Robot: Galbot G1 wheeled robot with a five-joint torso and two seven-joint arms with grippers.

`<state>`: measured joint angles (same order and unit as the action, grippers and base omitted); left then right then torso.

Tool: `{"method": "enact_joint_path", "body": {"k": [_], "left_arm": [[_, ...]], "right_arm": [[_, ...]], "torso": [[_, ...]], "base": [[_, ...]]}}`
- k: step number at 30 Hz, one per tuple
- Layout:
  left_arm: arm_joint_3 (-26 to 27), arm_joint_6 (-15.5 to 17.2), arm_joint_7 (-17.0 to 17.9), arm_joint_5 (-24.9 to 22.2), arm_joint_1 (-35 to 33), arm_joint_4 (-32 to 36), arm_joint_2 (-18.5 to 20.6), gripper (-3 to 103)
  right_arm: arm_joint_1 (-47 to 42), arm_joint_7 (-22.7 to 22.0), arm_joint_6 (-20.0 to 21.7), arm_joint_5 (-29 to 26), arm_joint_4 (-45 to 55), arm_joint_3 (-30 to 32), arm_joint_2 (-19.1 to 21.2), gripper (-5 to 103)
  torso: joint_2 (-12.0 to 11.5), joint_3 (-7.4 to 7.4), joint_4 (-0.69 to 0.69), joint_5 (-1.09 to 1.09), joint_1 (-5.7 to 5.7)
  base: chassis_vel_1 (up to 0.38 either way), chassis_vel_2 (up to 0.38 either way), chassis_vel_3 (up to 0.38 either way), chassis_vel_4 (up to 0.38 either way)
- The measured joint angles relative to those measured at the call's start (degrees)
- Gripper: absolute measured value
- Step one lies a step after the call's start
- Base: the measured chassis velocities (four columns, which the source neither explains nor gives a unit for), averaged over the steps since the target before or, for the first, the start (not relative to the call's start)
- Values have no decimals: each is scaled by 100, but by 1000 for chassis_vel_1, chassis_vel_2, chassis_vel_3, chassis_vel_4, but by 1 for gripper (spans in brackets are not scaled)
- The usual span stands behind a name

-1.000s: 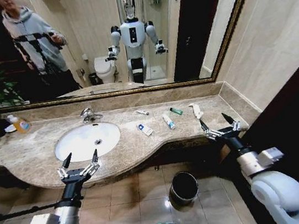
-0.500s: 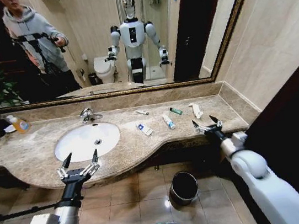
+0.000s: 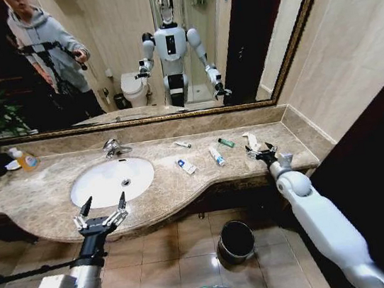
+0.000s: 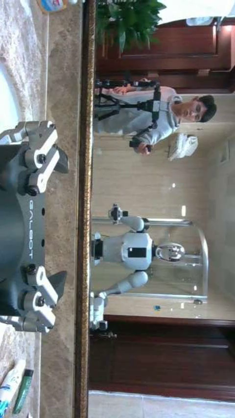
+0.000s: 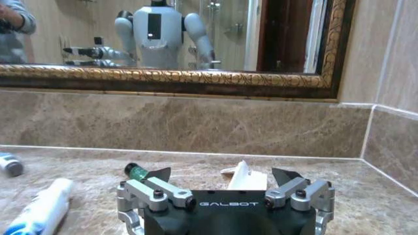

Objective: Pick up the trash from the sink and place it in the trash bin.

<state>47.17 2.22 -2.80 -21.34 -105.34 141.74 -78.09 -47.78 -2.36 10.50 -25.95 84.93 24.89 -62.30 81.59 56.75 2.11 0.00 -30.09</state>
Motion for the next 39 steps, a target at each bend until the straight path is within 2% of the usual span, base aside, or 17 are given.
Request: {"method": "enact_joint_path", "body": {"k": [8,18,20,22,24,27,28,30,31,32,34,36,37,39], "left_arm": [[0,0,0,0,0,0,0,100],[0,0,0,0,0,0,0,100],[0,0,0,0,0,0,0,100],[0,0,0,0,0,0,0,100],[0,0,0,0,0,0,0,100],[0,0,0,0,0,0,0,100],[0,0,0,0,0,0,0,100],[0,0,0,0,0,0,0,100],[0,0,0,0,0,0,0,100],[0,0,0,0,0,0,0,100],[0,0,0,0,0,0,0,100],[0,0,0,0,0,0,0,100],[0,0,0,0,0,0,0,100],[0,0,0,0,0,0,0,100]], "right_arm": [[334,-7,-35,19,-583,56,-51,100],[210,3,156,-86,-626,115,-57,100],[212,42,202,-88,-631,120,-58,103],[227,57,245,-106,-631,141,-61,100],[231,64,289,-115,-627,159,-58,93],[229,67,296,-114,-632,173,-56,89],[214,68,298,-112,-647,202,-56,81],[194,69,298,-110,-650,221,-57,81],[150,72,298,-111,-650,247,-57,73],[117,76,299,-115,-645,264,-56,73],[66,83,299,-131,-616,292,-56,65],[40,83,299,-151,-591,303,-56,65],[5,81,299,-176,-539,317,-56,57],[-13,77,299,-187,-500,323,-52,53]], "torso": [[1,0,-1,0,1],[1,-1,-1,1,1],[1,-1,-1,0,1],[1,-1,0,1,1],[1,-1,-1,0,1],[1,-1,-1,0,1],[1,-1,-1,0,1],[1,-1,0,0,1],[1,-1,-1,0,1],[1,-1,-1,1,1],[1,-1,-1,1,1],[1,-1,-1,1,1],[1,-1,-1,1,1],[1,-1,-1,1,1]], "base": [[0,0,0,0],[0,0,0,0],[0,0,0,0],[0,0,0,0],[0,0,0,0],[0,0,0,0],[0,0,0,0],[0,0,0,0],[0,0,0,0],[0,0,0,0],[0,0,0,0],[0,0,0,0],[0,0,0,0],[0,0,0,0]]}}
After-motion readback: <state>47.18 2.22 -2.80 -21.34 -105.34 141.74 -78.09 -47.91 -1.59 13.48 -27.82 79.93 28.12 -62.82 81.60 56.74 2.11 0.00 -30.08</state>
